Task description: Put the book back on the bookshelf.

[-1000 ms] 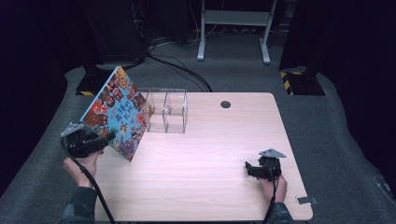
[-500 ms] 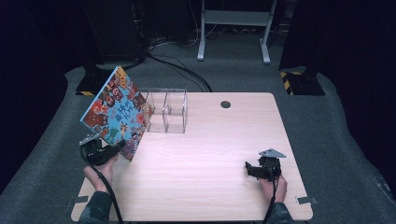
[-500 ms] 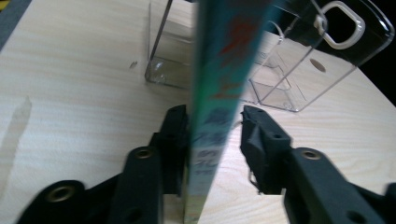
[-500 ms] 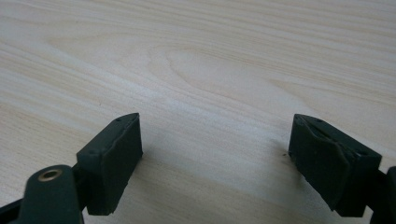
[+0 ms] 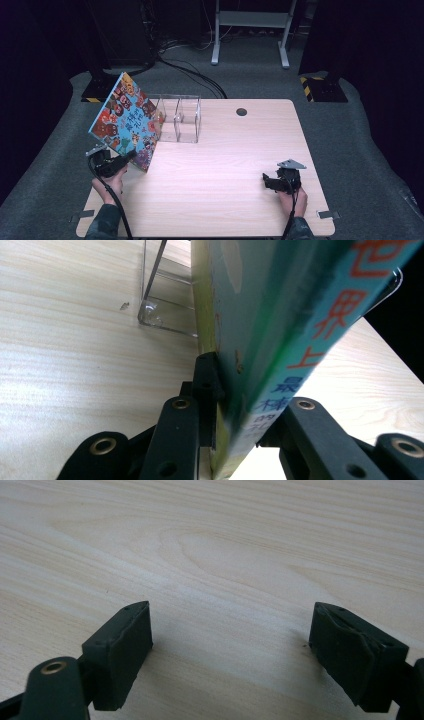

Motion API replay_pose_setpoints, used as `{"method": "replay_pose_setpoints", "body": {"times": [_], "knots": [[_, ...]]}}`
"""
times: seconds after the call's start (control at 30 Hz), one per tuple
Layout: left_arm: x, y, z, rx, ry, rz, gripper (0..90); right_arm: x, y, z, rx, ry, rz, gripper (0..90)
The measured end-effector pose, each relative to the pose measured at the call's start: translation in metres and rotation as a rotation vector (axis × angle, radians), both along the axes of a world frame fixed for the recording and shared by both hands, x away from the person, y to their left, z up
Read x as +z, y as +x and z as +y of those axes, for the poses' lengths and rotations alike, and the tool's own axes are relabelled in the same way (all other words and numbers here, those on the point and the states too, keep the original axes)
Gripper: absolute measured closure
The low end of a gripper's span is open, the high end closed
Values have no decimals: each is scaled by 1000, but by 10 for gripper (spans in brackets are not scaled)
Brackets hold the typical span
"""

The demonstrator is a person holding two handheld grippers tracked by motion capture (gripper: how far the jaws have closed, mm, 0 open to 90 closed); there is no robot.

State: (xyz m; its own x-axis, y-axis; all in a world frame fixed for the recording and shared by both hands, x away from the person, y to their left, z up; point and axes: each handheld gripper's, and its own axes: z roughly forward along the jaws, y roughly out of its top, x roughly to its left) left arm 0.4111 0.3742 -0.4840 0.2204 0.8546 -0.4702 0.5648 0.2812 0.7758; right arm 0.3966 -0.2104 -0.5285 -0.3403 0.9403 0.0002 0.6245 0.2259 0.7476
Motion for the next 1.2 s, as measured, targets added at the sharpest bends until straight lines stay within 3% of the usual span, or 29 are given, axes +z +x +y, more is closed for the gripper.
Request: {"method": "replay_pose_setpoints", "body": {"times": [0.2, 0.27, 0.53, 0.63, 0.73, 0.83, 1.03, 1.2], "knots": [[-1, 4, 3, -10, -36, -3, 745, 0, 0, 0, 0, 0, 1, 168], [0, 3, 4, -12, -18, -6, 693, 0, 0, 0, 0, 0, 1, 168], [11, -5, 1, -18, 146, -14, 382, 0, 0, 0, 0, 0, 0, 168], [14, -8, -3, -31, 216, 10, 254, 0, 0, 0, 1, 0, 4, 168], [14, -11, -6, -42, 257, 21, 175, 0, 0, 0, 1, 0, 3, 168], [13, -14, -7, -61, 298, 22, 146, 0, 0, 0, -1, 1, 0, 168], [9, -24, -8, -58, 305, 10, 130, 0, 0, 0, -1, 0, 1, 168], [4, -33, -6, -82, 345, 31, 106, 0, 0, 0, -1, 0, 0, 169]]}}
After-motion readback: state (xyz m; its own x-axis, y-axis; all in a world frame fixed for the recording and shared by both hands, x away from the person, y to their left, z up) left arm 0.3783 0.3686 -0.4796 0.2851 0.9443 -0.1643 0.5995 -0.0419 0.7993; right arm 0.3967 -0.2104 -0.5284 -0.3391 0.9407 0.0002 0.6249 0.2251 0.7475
